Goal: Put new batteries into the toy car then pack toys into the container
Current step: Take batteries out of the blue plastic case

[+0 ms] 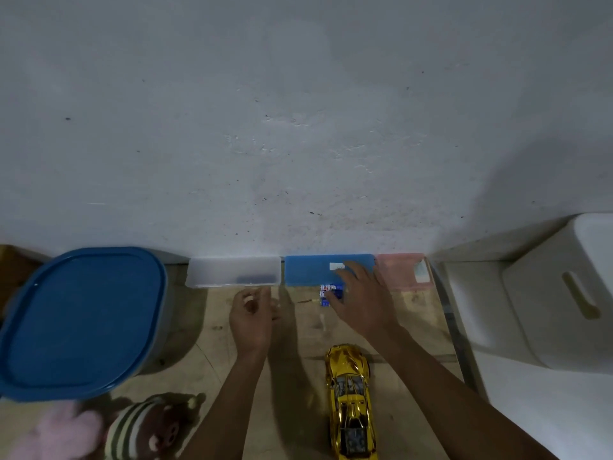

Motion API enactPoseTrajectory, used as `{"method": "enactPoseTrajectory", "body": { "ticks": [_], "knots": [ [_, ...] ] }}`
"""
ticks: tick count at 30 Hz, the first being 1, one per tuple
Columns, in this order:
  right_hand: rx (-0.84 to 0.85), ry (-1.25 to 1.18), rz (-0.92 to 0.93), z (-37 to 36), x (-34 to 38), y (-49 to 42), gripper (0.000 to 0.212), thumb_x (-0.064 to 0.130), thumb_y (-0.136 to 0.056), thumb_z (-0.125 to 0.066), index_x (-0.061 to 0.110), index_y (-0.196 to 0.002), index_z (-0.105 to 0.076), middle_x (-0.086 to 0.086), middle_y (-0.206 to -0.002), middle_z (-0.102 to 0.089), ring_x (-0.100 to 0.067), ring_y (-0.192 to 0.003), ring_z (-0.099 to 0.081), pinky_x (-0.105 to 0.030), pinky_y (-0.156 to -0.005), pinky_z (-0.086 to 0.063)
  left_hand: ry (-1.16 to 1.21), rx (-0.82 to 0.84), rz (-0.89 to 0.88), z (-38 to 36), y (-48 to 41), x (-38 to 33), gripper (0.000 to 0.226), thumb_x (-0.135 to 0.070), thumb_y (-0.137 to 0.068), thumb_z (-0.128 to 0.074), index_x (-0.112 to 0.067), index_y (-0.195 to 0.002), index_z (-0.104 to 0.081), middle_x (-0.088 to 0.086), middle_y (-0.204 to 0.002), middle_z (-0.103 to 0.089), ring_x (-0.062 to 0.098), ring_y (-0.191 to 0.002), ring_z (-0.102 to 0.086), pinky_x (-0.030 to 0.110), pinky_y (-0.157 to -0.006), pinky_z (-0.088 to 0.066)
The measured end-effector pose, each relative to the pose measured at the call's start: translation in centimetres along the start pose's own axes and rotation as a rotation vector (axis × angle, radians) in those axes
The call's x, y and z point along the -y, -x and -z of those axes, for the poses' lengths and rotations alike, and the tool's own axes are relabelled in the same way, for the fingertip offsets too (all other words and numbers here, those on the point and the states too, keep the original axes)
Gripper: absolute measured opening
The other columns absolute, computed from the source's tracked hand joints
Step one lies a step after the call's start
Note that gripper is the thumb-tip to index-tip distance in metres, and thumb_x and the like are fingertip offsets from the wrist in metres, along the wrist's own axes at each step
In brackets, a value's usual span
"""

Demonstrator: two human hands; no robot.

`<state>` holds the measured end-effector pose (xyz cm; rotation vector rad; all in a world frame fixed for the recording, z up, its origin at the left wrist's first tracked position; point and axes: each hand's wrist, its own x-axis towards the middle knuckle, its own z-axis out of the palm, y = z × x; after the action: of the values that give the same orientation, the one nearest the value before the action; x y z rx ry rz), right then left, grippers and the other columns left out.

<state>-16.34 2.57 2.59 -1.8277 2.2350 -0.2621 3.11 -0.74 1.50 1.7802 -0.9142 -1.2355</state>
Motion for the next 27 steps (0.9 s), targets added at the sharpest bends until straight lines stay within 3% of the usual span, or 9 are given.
{"method": "enactPoseTrajectory", "body": {
  "ticks": [2, 4, 8, 10, 12, 14, 18, 27],
  "knots": [
    [-0.028, -0.046, 0.075, 0.1, 2.0, -0.5, 0.047, 0.041, -0.093, -0.057, 0.020, -0.135, -0.055, 0.001, -0.142, -0.051, -0.020, -0.131, -0.046, -0.039, -0.114, -0.031, -0.003, -0.072, -0.009, 1.8, -0.7, -0.4, 0.042, -0.019, -0.092, -0.068, -0.008, -0.127, -0.047, -0.003, -0.084, -0.062, 0.012, -0.080, -0.065, 0.028, -0.073, -0.054],
    [0.017, -0.064, 0.175, 0.0, 4.5, -1.3, 0.044, 0.033, -0.094, -0.056, 0.018, -0.135, -0.054, 0.000, -0.138, -0.053, -0.020, -0.126, -0.049, -0.035, -0.108, -0.036, -0.014, -0.090, 0.013, 3.2, -2.2, -0.5, 0.056, -0.015, -0.090, -0.071, -0.006, -0.135, -0.038, 0.000, -0.086, -0.061, 0.017, -0.084, -0.063, 0.035, -0.086, -0.052],
    [0.100, -0.087, 0.354, -1.1, 9.3, -3.5, 0.042, 0.022, -0.094, -0.056, 0.017, -0.136, -0.054, -0.001, -0.142, -0.051, -0.020, -0.129, -0.048, -0.035, -0.106, -0.038, -0.045, -0.049, 0.110, 5.1, -5.5, -0.1, 0.049, -0.019, -0.088, -0.073, -0.005, -0.126, -0.047, 0.004, -0.088, -0.064, 0.017, -0.083, -0.064, 0.045, -0.092, -0.055],
    [0.155, -0.061, 0.402, -1.6, 11.2, -4.5, 0.045, 0.020, -0.094, -0.056, 0.017, -0.138, -0.050, -0.003, -0.147, -0.045, -0.021, -0.132, -0.044, -0.037, -0.108, -0.037, -0.028, -0.038, 0.129, 5.7, -6.2, -0.1, 0.039, -0.019, -0.089, -0.072, -0.006, -0.121, -0.053, 0.005, -0.086, -0.066, 0.022, -0.083, -0.066, 0.047, -0.088, -0.058],
    [0.176, 0.003, 0.446, -1.9, 12.8, -5.3, 0.045, 0.018, -0.093, -0.057, 0.015, -0.137, -0.049, -0.005, -0.144, -0.045, -0.023, -0.130, -0.044, -0.039, -0.104, -0.041, 0.012, -0.047, 0.132, 6.0, -6.4, 0.2, 0.022, -0.015, -0.092, -0.067, -0.007, -0.110, -0.056, 0.007, -0.081, -0.065, 0.025, -0.077, -0.069, 0.029, -0.067, -0.061],
    [0.180, 0.090, 0.460, -2.3, 14.1, -5.9, 0.041, 0.018, -0.092, -0.057, 0.012, -0.132, -0.051, -0.009, -0.137, -0.048, -0.025, -0.124, -0.047, -0.039, -0.095, -0.047, 0.079, -0.039, 0.164, 6.0, -6.3, 0.3, 0.013, -0.011, -0.094, -0.064, -0.004, -0.104, -0.059, 0.012, -0.079, -0.069, 0.017, -0.062, -0.070, 0.017, -0.049, -0.054],
    [0.202, 0.254, 0.424, -3.1, 16.0, -6.4, 0.038, 0.021, -0.093, -0.056, 0.009, -0.128, -0.047, -0.015, -0.124, -0.050, -0.028, -0.112, -0.049, -0.037, -0.078, -0.049, 0.162, -0.004, 0.202, 6.3, -6.5, 1.3, 0.020, -0.012, -0.095, -0.063, 0.002, -0.110, -0.065, 0.017, -0.084, -0.074, 0.013, -0.060, -0.072, 0.020, -0.054, -0.057],
    [0.201, 0.341, 0.512, -3.1, 16.8, -7.6, 0.035, 0.018, -0.091, -0.061, 0.004, -0.123, -0.054, -0.017, -0.113, -0.062, -0.026, -0.101, -0.059, -0.035, -0.084, -0.050, 0.228, 0.050, 0.148, 6.7, -6.7, 1.8, 0.029, -0.026, -0.100, -0.055, -0.015, -0.126, -0.058, 0.008, -0.081, -0.077, 0.018, -0.071, -0.075, 0.027, -0.064, -0.062]
  ]
}}
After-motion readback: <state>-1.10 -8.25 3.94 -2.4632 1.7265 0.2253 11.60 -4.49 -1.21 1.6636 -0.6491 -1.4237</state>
